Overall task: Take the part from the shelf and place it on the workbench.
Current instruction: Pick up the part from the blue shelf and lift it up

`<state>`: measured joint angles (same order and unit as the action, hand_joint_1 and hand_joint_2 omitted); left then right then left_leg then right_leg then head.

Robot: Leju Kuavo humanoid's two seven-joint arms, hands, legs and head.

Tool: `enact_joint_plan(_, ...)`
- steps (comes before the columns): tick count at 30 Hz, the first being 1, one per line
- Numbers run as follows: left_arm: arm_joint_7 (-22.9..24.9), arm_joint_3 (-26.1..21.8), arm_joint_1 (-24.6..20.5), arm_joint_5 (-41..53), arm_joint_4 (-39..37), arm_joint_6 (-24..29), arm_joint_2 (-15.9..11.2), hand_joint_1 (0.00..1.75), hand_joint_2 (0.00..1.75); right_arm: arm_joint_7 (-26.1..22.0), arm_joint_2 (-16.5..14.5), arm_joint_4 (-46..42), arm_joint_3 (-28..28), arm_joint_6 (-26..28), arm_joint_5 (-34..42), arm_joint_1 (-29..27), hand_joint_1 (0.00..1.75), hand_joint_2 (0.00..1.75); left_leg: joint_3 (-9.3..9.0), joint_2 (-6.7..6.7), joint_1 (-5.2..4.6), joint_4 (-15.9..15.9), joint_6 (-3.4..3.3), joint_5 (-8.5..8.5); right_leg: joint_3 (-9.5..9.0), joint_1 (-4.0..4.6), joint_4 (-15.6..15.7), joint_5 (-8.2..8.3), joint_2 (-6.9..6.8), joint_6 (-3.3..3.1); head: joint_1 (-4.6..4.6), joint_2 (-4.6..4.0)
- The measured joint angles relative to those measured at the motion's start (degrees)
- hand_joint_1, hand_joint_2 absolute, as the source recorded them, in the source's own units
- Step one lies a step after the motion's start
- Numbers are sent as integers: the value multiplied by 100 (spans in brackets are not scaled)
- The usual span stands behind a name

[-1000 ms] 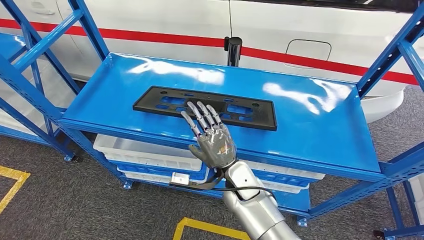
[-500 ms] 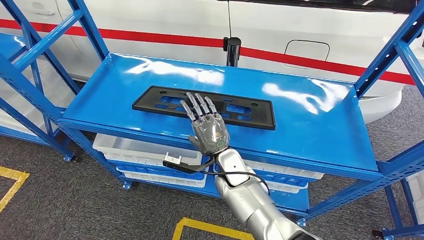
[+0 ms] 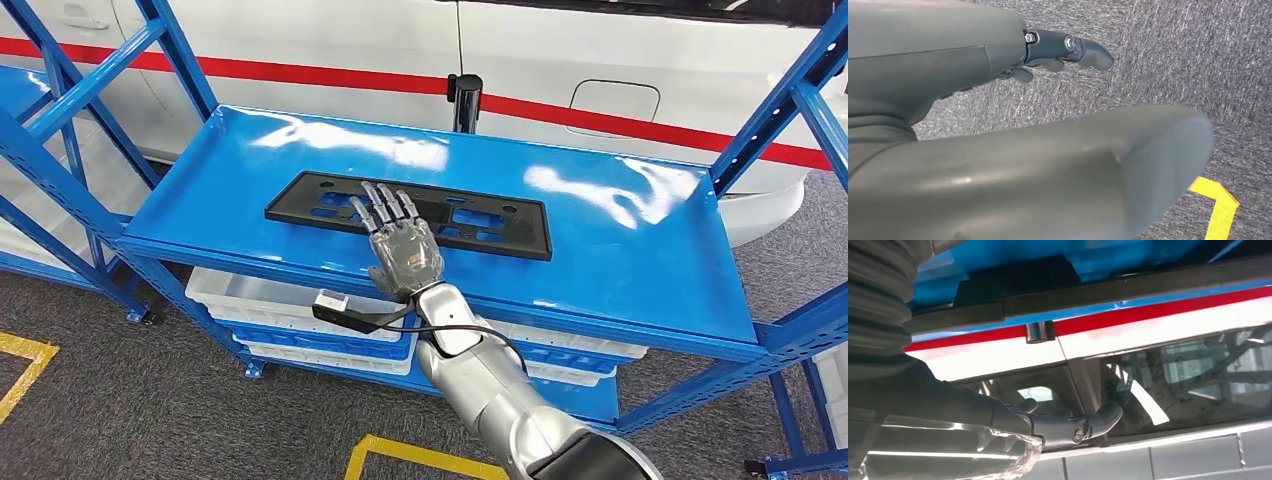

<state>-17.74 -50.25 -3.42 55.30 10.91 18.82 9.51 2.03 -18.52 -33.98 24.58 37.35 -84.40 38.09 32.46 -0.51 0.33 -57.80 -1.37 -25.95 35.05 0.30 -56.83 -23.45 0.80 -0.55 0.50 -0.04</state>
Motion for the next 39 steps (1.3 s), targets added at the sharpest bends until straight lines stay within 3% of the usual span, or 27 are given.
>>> enact_joint_plan(8,-56,-46,0,44,0,20,-3,0,0,762,-22,549,31,-324,-316,464,0,175,-2,0,0,0,1,1,0,0,0,1,0,0,0,0)
enact_joint_plan(17,-63,-62,0,97,0,2,-10,0,0,963,22,922,31,-516,-363,744,0,175,-3,0,0,-1,1,1,0,0,0,1,1,0,0,0)
enact_joint_plan(23,-82,-63,0,139,0,-4,-17,0,0,1150,54,1119,31,-941,-419,927,0,175,-2,0,0,-1,1,1,0,0,0,1,1,0,0,0)
enact_joint_plan(24,-84,-63,0,150,0,-8,-19,0,0,1162,59,1146,31,-985,-422,953,8,175,-3,0,0,-1,1,1,0,0,0,1,1,0,0,0)
enact_joint_plan(28,-112,-63,0,178,0,-23,-26,0,0,1159,79,1250,27,-1178,-415,1030,141,175,-4,0,0,-1,1,1,0,0,0,1,0,0,0,0)
enact_joint_plan(31,-138,-62,0,204,0,-17,-32,0,0,1141,96,1314,18,-1283,-406,1057,145,175,-4,0,0,-1,1,1,0,0,0,1,1,0,0,0)
enact_joint_plan(39,-174,-62,0,208,0,34,-59,0,0,1136,108,1427,14,-1364,-403,1083,123,175,-3,0,0,-1,1,1,0,1,0,1,1,0,0,0)
